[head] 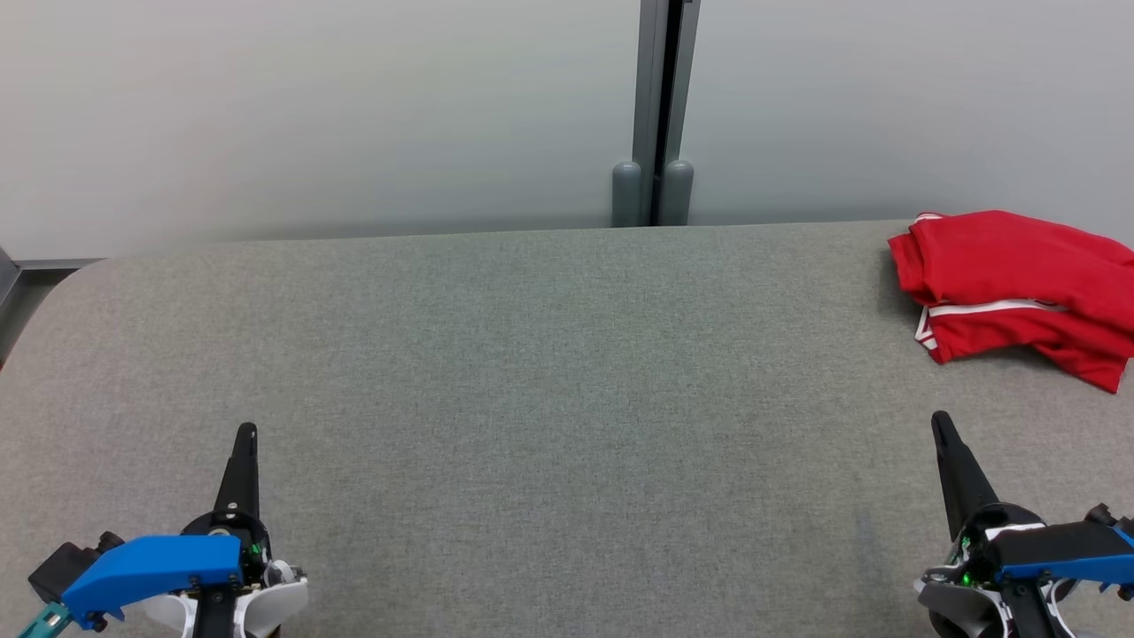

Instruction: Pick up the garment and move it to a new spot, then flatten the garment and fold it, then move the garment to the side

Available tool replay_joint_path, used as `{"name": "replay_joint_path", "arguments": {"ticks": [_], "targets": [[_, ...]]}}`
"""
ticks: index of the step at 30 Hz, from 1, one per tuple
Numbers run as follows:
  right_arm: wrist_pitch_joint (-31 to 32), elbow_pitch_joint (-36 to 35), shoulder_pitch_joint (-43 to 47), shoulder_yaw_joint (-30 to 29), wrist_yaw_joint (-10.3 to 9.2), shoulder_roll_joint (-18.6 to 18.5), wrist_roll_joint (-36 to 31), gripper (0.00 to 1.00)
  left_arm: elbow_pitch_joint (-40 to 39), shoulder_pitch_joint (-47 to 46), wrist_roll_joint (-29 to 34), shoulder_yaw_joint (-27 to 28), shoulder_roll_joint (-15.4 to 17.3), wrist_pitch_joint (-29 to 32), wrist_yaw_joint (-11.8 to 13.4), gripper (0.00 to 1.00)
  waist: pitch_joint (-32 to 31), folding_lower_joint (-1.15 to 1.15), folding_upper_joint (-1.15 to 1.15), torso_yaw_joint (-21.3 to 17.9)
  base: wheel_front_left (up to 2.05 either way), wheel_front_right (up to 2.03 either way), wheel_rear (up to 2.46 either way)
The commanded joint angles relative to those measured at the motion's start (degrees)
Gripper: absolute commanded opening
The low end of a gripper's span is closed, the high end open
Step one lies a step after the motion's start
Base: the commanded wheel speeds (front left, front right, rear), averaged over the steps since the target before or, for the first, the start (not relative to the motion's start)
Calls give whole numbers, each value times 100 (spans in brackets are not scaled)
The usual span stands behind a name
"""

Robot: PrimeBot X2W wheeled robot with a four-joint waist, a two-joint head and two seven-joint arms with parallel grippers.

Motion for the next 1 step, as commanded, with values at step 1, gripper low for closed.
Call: {"name": "replay_joint_path", "arguments": {"ticks": [1], "targets": [[25,-12,-99,-22,4,8,133,0,-45,-110,-110,51,-9,46,-46,0,-3,0,0,0,0,0,0]]}}
